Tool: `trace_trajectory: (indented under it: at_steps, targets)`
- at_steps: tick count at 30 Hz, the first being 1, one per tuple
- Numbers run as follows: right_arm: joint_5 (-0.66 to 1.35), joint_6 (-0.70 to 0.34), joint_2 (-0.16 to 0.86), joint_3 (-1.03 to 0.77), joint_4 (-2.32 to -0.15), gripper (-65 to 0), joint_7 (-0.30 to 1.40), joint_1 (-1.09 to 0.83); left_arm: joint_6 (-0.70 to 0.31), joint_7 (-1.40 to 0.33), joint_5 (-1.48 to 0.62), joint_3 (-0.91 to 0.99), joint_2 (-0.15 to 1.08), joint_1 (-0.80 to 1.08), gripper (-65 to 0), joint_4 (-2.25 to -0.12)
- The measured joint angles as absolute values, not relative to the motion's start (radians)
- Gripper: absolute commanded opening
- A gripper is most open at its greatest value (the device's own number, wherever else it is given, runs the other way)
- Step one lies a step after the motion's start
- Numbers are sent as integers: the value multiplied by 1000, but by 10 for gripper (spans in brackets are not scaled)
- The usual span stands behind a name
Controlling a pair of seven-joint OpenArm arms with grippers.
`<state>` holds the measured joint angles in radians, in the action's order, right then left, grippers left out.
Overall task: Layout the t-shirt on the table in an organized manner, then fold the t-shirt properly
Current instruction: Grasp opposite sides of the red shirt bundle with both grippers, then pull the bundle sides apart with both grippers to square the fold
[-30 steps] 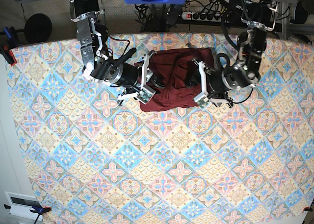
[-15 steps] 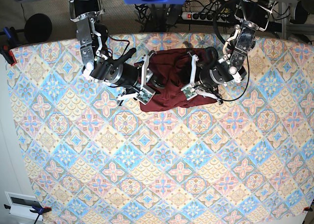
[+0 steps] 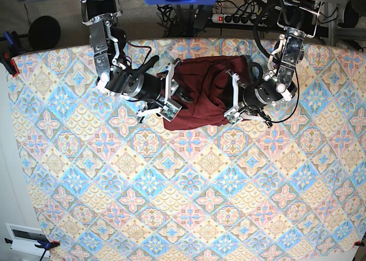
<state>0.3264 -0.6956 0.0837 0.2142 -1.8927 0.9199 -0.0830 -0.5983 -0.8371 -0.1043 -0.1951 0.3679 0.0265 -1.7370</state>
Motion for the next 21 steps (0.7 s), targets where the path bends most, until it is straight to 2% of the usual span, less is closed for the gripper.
trace_trajectory:
  at_steps: [9, 13, 18, 21]
  targets:
    - [327, -696, 83, 214, -1893, -520, 920, -83, -596, -838, -109, 0, 368, 33, -648, -1798]
    - [326, -696, 86, 214, -1893, -520, 921, -83, -599, -836, -109, 7, 369, 32, -647, -1789]
    - [326, -694, 84, 228, -1908, -517, 926, -95, -598, -846, -105, 4, 368, 30, -646, -1662]
    - [322, -685, 87, 293, -1928, -517, 919, -155, -598, -844, -104, -12, 369, 24, -639, -1662]
